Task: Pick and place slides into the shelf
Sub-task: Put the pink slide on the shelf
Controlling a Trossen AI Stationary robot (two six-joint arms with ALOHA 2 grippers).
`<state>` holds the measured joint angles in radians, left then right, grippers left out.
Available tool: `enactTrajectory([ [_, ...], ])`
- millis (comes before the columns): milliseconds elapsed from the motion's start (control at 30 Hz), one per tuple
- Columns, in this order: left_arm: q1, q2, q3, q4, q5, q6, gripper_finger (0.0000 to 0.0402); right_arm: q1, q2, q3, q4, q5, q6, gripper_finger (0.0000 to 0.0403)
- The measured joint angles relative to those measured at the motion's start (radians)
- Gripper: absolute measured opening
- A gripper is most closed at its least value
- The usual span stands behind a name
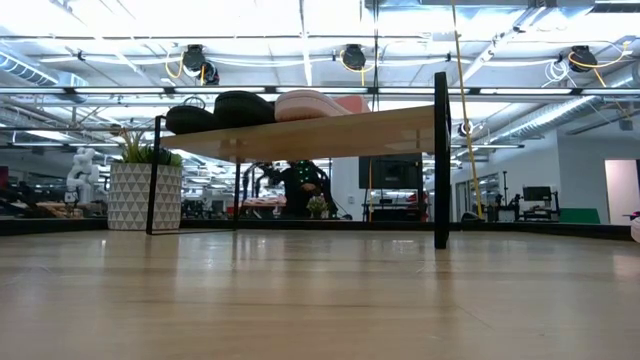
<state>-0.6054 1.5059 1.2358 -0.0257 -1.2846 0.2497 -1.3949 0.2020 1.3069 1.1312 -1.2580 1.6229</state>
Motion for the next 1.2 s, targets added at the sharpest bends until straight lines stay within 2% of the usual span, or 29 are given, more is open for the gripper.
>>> enactTrajectory([
  [167,-0.015,0.0,0.0,-0.002,0.0,-0.036,0.0159,0.028,0.001,-0.078,-0.085,-0.03,-0.085,0.0187],
  [433,-0.02,0.0,0.0,-0.001,-0.001,-0.037,0.0159,0.179,0.016,-0.223,-0.169,-0.051,-0.172,0.0187],
  [567,0.007,0.0,0.0,0.0,-0.039,-0.026,0.0159,0.276,0.049,-0.287,-0.164,-0.052,-0.217,0.0187],
  [800,0.104,0.0,0.0,0.0,-0.042,-0.026,0.0159,0.407,0.126,-0.471,-0.148,-0.056,-0.248,0.0187],
  [900,0.149,0.0,0.0,0.0,-0.005,-0.037,0.0159,0.436,0.151,-0.543,-0.134,-0.055,-0.248,0.0187],
  [1067,0.204,0.0,0.0,0.0,0.115,-0.047,0.0159,0.441,0.148,-0.674,-0.02,-0.056,-0.234,0.0187],
  [1200,0.219,0.0,0.0,-0.001,0.126,-0.047,0.0159,0.441,0.125,-0.801,-0.002,-0.056,-0.225,0.0187],
])
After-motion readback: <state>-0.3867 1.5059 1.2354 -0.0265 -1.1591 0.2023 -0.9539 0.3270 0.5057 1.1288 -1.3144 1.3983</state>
